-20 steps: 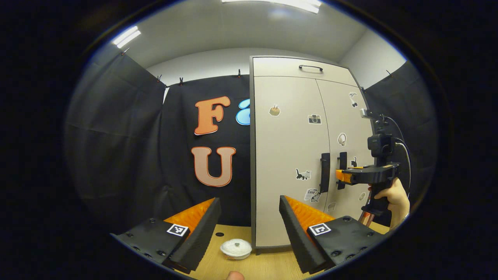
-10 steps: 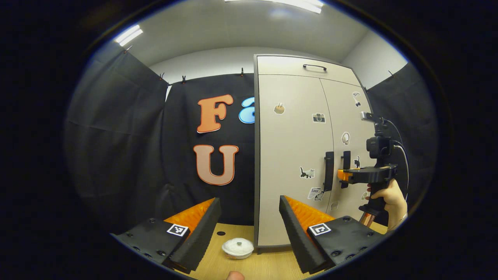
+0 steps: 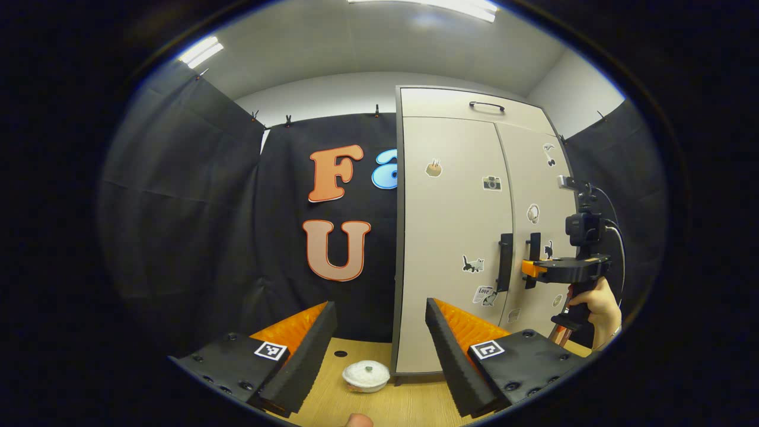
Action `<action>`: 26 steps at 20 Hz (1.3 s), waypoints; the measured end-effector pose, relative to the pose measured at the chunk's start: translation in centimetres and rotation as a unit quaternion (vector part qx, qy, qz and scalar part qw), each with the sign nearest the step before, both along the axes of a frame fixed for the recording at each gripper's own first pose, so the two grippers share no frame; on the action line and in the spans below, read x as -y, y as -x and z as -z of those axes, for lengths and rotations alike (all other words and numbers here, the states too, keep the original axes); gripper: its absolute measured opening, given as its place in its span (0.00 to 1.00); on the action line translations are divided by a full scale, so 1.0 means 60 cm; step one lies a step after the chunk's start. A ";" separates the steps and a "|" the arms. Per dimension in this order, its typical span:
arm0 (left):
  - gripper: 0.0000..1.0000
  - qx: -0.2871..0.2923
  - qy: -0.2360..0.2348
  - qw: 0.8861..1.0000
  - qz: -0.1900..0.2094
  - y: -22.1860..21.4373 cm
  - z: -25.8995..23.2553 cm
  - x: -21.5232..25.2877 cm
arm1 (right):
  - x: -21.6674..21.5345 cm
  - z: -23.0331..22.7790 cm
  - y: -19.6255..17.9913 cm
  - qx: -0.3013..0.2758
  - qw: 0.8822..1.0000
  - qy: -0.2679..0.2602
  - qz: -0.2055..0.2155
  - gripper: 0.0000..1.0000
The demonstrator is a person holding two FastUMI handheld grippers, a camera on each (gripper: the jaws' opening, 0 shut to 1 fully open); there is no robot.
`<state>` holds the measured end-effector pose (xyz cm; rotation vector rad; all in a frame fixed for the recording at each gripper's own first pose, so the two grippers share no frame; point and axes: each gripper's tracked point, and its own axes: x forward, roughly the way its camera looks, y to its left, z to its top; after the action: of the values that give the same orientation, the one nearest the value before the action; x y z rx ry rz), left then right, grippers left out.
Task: Open the right door of the double-door shoe cabinet with the right hand, and open the left door with the left hand.
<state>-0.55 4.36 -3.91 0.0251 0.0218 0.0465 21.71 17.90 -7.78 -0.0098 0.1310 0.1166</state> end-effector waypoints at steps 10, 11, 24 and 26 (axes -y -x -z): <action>0.96 0.001 0.020 1.000 -0.014 0.033 -0.017 0.019 | 0.030 -0.019 0.068 0.005 0.999 0.004 -0.037 0.11; 0.97 0.001 0.022 1.000 -0.015 0.037 -0.018 0.021 | 0.035 -0.021 0.074 0.007 0.999 0.007 -0.039 0.12; 0.97 0.014 0.030 0.999 -0.014 0.073 -0.045 0.092 | 0.149 -0.042 0.139 0.035 0.999 0.001 -0.004 0.08; 0.96 0.014 0.023 1.000 -0.004 0.072 -0.048 0.120 | 0.199 -0.051 0.140 0.048 0.998 0.017 0.040 0.04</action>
<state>-4.84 -2.87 -1.00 -0.0218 -0.0046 0.0543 13.28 5.96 -4.72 -0.0431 0.0378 0.0346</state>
